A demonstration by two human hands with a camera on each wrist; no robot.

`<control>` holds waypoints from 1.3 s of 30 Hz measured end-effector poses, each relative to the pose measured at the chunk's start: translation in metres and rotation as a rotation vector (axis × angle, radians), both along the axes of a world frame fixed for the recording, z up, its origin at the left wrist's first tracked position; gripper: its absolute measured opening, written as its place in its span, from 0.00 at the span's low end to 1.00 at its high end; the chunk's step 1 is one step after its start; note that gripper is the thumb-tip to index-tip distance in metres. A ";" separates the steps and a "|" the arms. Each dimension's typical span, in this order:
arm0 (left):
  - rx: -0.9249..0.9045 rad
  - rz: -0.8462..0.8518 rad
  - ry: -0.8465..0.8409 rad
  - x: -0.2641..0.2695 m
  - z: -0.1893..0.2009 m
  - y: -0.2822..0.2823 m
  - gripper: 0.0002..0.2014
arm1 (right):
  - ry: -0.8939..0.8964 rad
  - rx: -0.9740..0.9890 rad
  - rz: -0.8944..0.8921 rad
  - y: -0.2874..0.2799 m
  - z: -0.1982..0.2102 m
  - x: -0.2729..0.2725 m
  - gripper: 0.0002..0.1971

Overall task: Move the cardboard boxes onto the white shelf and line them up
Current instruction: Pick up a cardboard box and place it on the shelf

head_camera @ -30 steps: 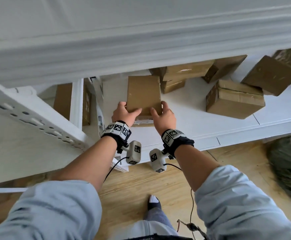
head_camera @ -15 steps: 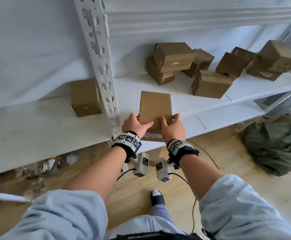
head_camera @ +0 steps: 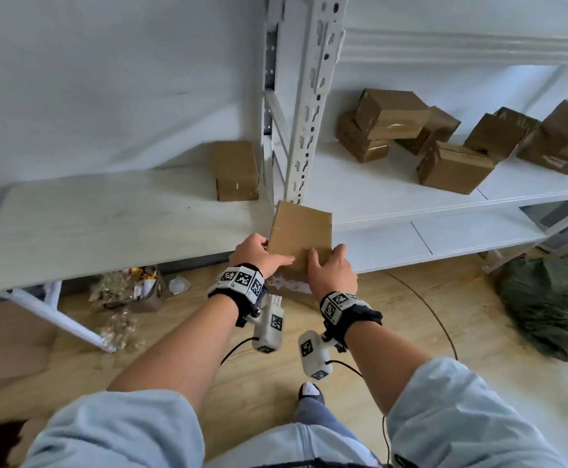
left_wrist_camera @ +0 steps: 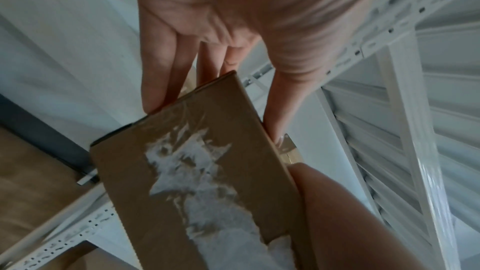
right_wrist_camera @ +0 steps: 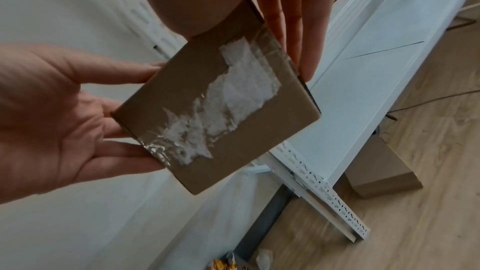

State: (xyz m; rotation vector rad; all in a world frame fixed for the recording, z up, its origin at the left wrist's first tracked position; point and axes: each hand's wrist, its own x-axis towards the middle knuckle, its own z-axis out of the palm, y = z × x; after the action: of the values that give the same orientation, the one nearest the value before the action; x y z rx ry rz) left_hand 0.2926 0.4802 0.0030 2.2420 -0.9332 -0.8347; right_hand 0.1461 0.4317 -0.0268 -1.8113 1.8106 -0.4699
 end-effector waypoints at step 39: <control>-0.017 0.352 0.144 0.339 -0.092 -0.147 0.36 | 0.268 -0.151 0.378 -0.193 -0.062 0.381 0.21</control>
State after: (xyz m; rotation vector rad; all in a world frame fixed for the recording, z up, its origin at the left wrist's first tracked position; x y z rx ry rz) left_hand 0.6320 0.3328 -0.0892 2.2085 -0.4589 -0.8067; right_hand 0.5271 0.2382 -0.0890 -2.3515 1.5718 -0.2302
